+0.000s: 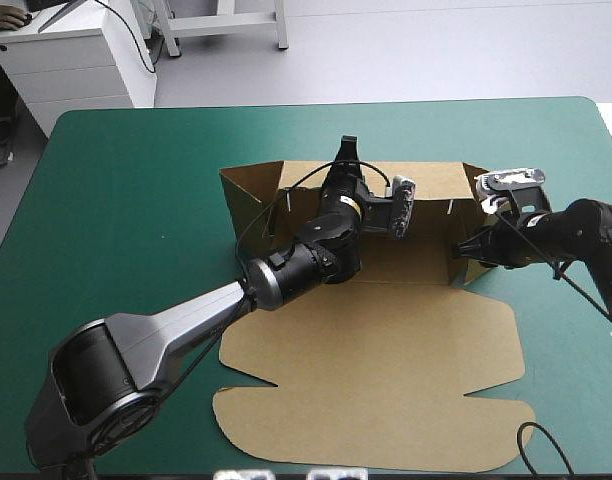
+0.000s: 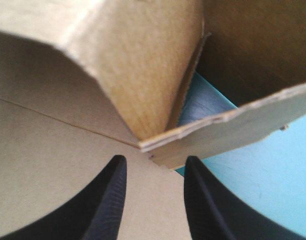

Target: Fold the box

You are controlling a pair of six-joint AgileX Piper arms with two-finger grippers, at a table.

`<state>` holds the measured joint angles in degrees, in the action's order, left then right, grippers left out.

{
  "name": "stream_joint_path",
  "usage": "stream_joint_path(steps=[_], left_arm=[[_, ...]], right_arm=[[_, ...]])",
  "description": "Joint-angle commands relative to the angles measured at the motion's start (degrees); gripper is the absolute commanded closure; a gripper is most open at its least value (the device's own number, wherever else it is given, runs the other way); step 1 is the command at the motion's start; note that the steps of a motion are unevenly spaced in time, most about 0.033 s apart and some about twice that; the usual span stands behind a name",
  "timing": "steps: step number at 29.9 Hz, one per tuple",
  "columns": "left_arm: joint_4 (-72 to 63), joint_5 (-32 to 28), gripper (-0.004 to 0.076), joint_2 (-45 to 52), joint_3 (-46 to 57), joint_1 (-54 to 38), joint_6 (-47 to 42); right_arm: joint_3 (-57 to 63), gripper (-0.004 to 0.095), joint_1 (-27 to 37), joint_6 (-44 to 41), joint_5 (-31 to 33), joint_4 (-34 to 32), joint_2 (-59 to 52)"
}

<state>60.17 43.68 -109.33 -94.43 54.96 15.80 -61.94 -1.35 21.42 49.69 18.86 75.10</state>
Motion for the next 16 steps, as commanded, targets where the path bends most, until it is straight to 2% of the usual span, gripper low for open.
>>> stream_joint_path(steps=[1, 4, 8, 10, 13, 16], left_arm=[[-4.72, 5.12, 0.0731, 1.15, -0.3, 0.07, -0.45], [-4.72, 5.49, 0.0731, 1.15, -0.3, 0.07, -0.45], [-4.72, 5.98, 0.0731, 1.15, -0.3, 0.07, -0.45], [-4.72, 6.63, 0.0731, 1.15, -0.3, 0.07, -0.45], [-4.72, 6.98, 0.0731, 1.15, -0.3, 0.07, -0.45], [-4.72, 6.98, 0.0731, 1.15, -0.3, 0.07, 0.15]], right_arm=[[-1.23, 0.0494, -0.96, -9.2, -3.52, -6.63, -1.56], [-1.23, 0.0494, -0.96, -9.88, -6.1, -7.52, -1.56], [-1.23, 0.05, -0.96, -9.88, -13.58, -7.41, -1.21], [-1.23, 0.0539, -0.96, -9.88, -15.18, -7.41, -0.97], [-1.23, 0.0679, -0.96, -9.88, -15.07, -8.06, -0.75], [-1.23, 0.0903, -0.96, -9.88, -14.16, -8.06, -0.75]])
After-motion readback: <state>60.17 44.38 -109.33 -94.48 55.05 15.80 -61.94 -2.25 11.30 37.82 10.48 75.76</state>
